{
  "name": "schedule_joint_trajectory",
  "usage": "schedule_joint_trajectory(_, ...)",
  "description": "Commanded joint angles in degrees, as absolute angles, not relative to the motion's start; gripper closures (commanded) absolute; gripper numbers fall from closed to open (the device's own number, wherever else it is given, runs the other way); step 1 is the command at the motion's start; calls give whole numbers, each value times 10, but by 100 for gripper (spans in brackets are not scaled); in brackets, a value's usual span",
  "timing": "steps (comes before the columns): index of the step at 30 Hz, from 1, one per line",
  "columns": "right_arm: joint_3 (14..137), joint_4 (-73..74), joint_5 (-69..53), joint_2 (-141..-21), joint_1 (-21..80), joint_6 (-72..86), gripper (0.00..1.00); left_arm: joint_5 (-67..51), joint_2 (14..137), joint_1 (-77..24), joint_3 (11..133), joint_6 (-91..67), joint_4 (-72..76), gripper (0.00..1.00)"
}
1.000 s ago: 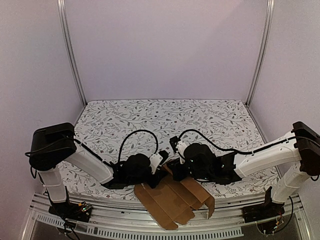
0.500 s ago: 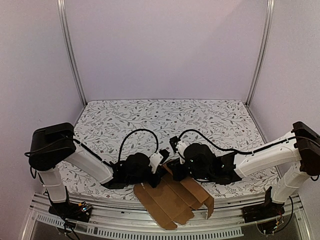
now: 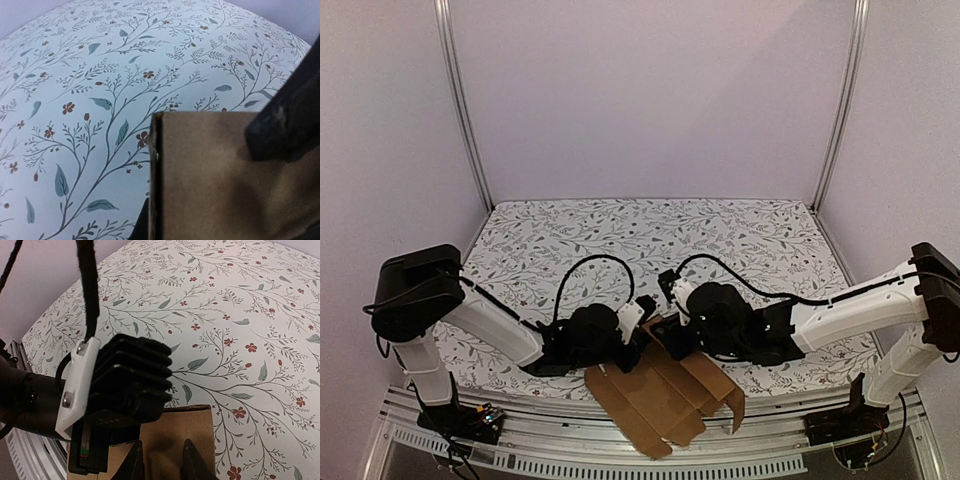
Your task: Fold the paper box
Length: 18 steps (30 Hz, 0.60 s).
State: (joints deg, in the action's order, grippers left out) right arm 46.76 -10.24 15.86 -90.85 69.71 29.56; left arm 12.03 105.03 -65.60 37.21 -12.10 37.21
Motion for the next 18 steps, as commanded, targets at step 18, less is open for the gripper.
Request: schedule_joint_trajectory(18,454,153,262,-660,655,221,64,395,987,-662,465,-320,60,100)
